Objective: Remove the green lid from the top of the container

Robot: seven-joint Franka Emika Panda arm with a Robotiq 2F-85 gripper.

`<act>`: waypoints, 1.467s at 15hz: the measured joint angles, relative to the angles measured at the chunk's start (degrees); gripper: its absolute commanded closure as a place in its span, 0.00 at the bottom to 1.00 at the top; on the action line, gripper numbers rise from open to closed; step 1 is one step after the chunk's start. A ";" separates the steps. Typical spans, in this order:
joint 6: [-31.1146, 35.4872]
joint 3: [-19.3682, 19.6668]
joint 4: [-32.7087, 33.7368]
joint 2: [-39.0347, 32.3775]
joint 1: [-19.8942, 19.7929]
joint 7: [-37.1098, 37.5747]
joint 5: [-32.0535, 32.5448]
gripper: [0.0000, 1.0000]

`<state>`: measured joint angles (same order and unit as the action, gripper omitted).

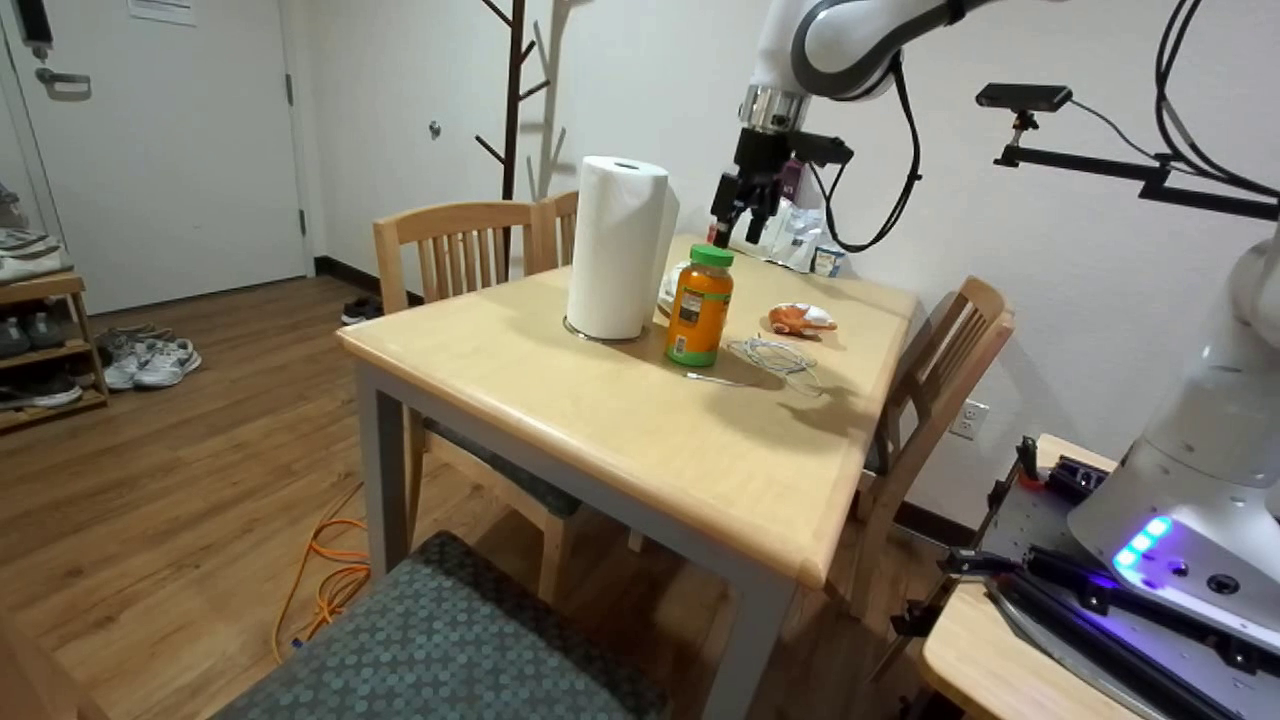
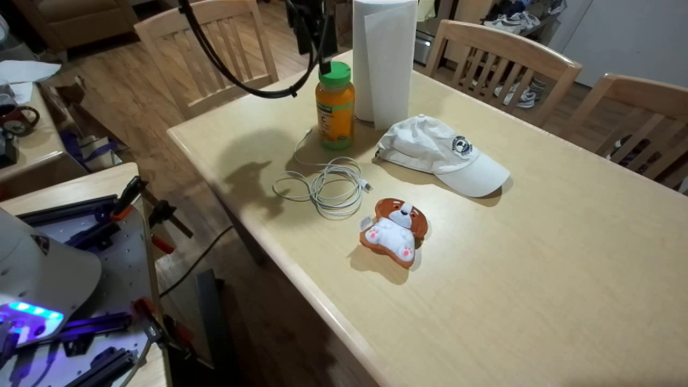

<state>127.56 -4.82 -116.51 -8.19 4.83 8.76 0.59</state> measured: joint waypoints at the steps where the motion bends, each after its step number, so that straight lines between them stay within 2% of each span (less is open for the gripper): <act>1: 0.47 0.09 0.00 -0.34 0.00 -0.78 0.23 0.00; 6: 3.93 0.26 0.43 -2.11 0.00 -5.22 1.47 0.00; 11: 4.67 0.28 2.73 -4.42 0.00 -7.59 2.09 0.00; 22: 4.85 1.86 7.86 -8.72 -0.10 -8.35 2.46 0.00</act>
<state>132.41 -2.96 -108.65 -16.91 4.73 0.41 3.05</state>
